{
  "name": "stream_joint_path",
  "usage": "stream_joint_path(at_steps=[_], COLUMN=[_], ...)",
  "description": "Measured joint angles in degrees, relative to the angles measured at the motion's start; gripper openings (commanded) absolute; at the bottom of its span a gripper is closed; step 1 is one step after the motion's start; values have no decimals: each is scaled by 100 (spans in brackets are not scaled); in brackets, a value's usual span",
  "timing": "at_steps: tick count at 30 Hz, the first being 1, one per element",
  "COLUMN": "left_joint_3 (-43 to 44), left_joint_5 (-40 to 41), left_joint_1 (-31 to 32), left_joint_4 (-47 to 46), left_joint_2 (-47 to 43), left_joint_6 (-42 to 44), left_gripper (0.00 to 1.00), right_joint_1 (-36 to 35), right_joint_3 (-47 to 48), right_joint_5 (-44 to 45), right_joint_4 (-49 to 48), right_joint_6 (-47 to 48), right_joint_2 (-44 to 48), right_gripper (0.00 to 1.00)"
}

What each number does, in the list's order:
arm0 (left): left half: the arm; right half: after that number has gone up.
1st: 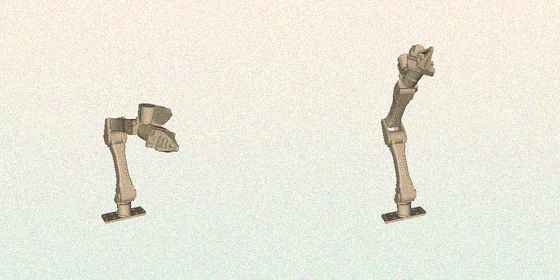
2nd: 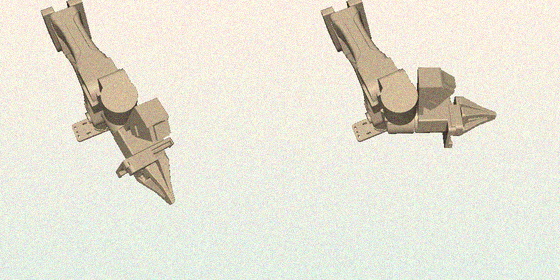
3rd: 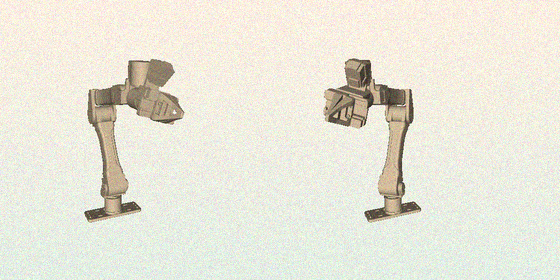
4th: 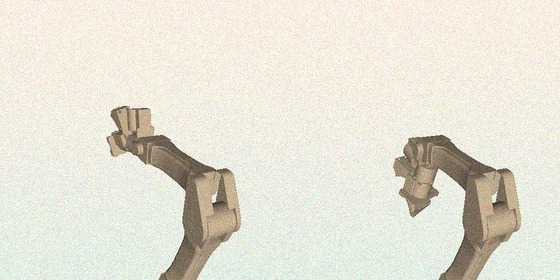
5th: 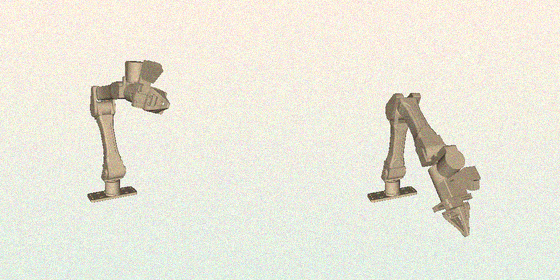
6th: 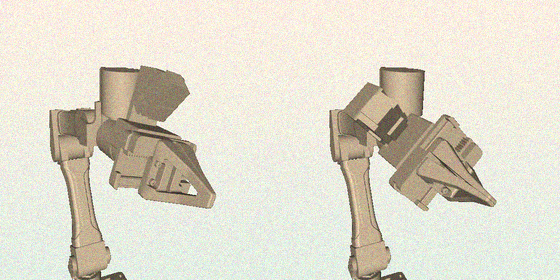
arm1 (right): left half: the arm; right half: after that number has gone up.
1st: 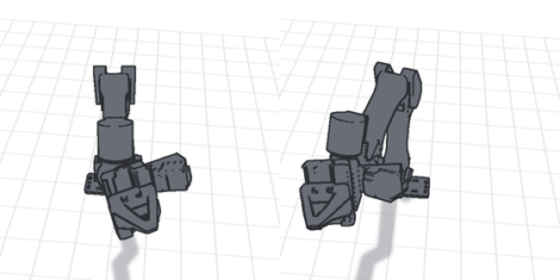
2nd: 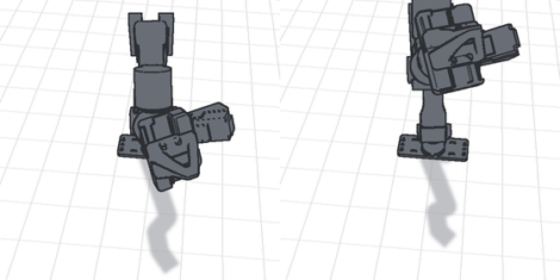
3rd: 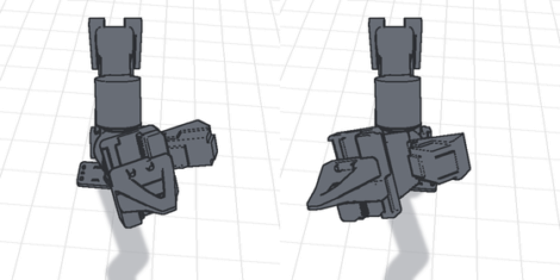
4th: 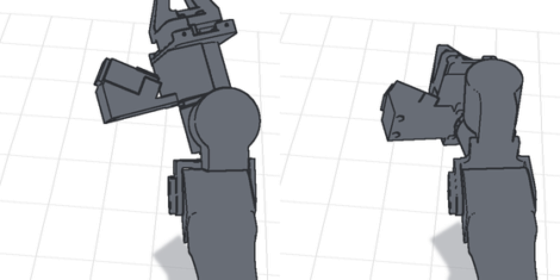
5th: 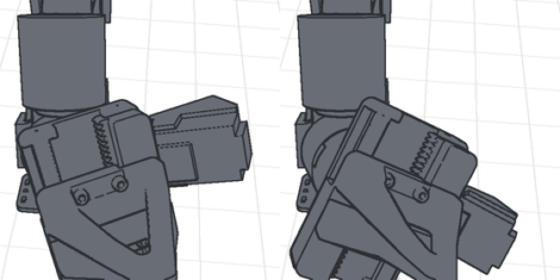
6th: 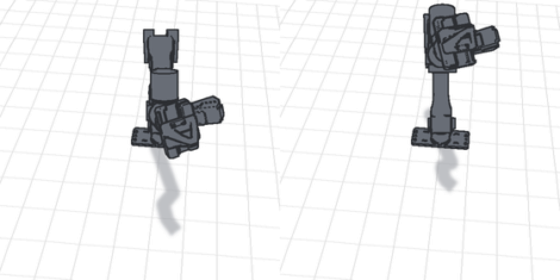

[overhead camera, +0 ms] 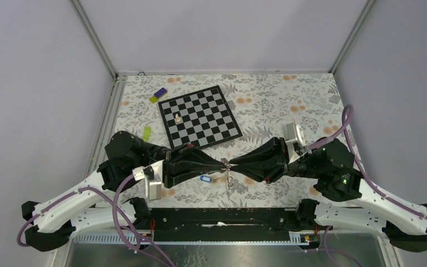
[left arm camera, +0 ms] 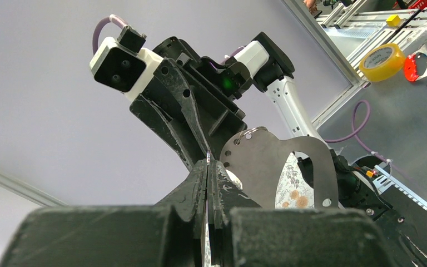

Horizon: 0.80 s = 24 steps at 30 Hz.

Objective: Remove the keys from the keyring

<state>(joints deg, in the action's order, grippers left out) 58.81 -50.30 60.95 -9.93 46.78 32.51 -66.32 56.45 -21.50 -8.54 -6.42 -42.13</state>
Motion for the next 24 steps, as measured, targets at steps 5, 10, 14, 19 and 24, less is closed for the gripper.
stream_joint_path(at_steps=[5,10,14,19,24], left_joint_3=[2,2,2,2,2], left_joint_5=[-4,-7,-7,-7,-7], left_joint_1=[0,0,0,0,0], left_joint_4=[7,4,4,4,4], left_joint_2=[31,33,33,33,33], left_joint_6=[0,-2,-2,-2,-2], left_gripper=[0,0,0,0,0], right_joint_1=[0,0,0,0,0], right_joint_3=[0,0,0,-2,-2], right_joint_5=[-2,-4,-4,-4,-4], right_joint_4=[-44,-111,-118,-116,-116], right_joint_6=[0,4,9,20,17], right_joint_2=[2,2,0,-2,-2], right_gripper=[27,21,20,27,27])
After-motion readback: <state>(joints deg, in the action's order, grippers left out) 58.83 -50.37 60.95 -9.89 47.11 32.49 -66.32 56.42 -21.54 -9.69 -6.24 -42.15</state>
